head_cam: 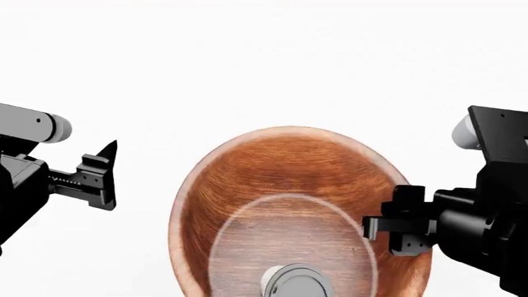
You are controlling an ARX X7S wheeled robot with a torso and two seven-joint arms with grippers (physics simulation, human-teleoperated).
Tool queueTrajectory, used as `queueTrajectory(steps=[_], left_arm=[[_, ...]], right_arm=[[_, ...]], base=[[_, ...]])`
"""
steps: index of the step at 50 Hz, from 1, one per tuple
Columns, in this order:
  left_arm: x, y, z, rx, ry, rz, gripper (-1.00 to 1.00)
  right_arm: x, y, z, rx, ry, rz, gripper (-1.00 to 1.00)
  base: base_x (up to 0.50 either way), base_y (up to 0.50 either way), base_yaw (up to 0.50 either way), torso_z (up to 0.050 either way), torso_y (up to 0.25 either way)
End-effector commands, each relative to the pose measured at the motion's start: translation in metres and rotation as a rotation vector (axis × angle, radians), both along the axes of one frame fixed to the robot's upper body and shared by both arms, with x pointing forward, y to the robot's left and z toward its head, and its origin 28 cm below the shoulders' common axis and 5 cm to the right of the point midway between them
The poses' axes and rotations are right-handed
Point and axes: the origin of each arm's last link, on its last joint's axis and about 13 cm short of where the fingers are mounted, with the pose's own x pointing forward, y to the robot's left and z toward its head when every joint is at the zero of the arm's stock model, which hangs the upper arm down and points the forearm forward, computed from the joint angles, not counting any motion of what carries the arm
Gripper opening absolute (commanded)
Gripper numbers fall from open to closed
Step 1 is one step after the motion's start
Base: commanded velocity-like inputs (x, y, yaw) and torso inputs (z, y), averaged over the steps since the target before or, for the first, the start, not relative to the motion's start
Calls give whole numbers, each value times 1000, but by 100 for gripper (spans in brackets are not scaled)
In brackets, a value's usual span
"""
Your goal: Place the cup inside the bowl on the dining table and move the bowl to any counter.
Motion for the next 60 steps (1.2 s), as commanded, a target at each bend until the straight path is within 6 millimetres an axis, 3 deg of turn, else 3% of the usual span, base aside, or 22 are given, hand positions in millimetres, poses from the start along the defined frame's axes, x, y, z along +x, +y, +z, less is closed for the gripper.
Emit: queueTrajectory(steps=[1, 20, 30, 41, 60], left_arm=[[0, 1, 0, -3, -2, 4, 100], [-2, -2, 8, -3, -21, 0, 100], [-20, 5, 11, -11, -54, 38, 100], [-27, 12, 12, -21, -53, 67, 100], [-25, 7, 15, -13, -59, 55, 100]], right_arm=[[3, -3, 20, 24, -62, 5, -100], [-6, -18, 30, 7, -128, -44, -100], [-12, -22, 29, 11, -131, -66, -100], [-12, -23, 27, 13, -136, -73, -100], [-13, -27, 24, 23, -150, -95, -100]], base=[[0, 0, 0, 0, 0], [0, 0, 0, 0, 1], [-68, -17, 0, 0, 0], [-154, -60, 0, 1, 0], [-41, -437, 0, 0, 0]])
